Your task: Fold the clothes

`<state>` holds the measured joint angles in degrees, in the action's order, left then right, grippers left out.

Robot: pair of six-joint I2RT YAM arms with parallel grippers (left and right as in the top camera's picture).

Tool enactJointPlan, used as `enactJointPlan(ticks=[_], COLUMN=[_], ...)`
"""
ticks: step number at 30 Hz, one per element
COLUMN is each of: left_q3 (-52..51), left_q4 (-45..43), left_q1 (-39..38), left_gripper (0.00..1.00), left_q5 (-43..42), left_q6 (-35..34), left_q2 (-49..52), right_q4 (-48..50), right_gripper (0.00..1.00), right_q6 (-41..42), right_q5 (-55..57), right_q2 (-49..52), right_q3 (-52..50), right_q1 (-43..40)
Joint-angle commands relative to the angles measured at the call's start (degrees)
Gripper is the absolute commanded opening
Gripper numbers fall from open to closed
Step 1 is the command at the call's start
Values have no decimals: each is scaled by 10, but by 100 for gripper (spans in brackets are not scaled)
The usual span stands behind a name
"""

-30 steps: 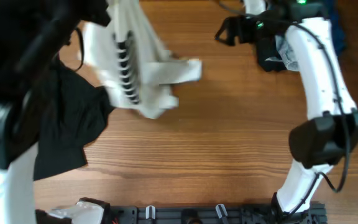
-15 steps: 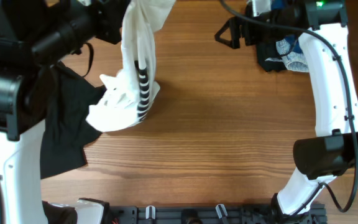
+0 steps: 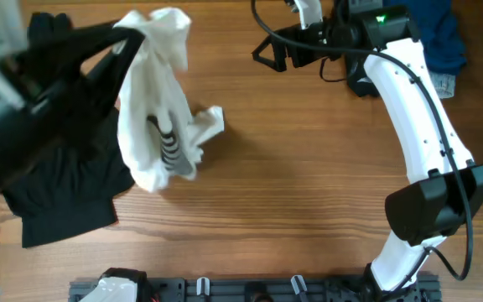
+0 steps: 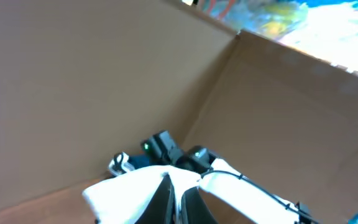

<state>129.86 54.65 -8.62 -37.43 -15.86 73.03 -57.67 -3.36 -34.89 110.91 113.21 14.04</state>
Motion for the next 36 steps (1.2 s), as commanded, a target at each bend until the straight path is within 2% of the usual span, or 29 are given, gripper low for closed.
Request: enactJointPlan(ticks=[1, 3, 6, 11, 17, 20, 26, 32, 36], left_q3=[3, 3, 3, 3, 3, 3, 3, 2, 2], left_q4=[-59, -118, -192, -207, -326, -315, -151, 211, 409], left_q1=[-3, -6, -29, -36, -44, -44, -44, -48, -48], left_gripper=[4, 4, 4, 4, 4, 4, 4, 4, 4], left_q5=[12, 12, 13, 41, 84, 97, 131, 131, 133], left_q6=[-28, -64, -78, -78, -135, -144, -111, -3, 75], left_q2=[46, 80, 134, 167, 159, 157, 165, 206, 245], right_q4=[-17, -34, -60, -65, -59, -75, -88, -51, -13], right_gripper=[95, 95, 95, 95, 96, 95, 96, 96, 96], right_q6=[22, 18, -12, -24, 5, -6, -16, -10, 6], right_q5=[-8, -10, -12, -5, -6, -5, -5, -5, -5], right_q2=[2, 2, 2, 2, 2, 2, 2, 2, 2], right_q3=[-3, -3, -3, -3, -3, -3, -3, -3, -3], right_q1=[-19, -30, -37, -40, -60, -63, -60, -60, -60])
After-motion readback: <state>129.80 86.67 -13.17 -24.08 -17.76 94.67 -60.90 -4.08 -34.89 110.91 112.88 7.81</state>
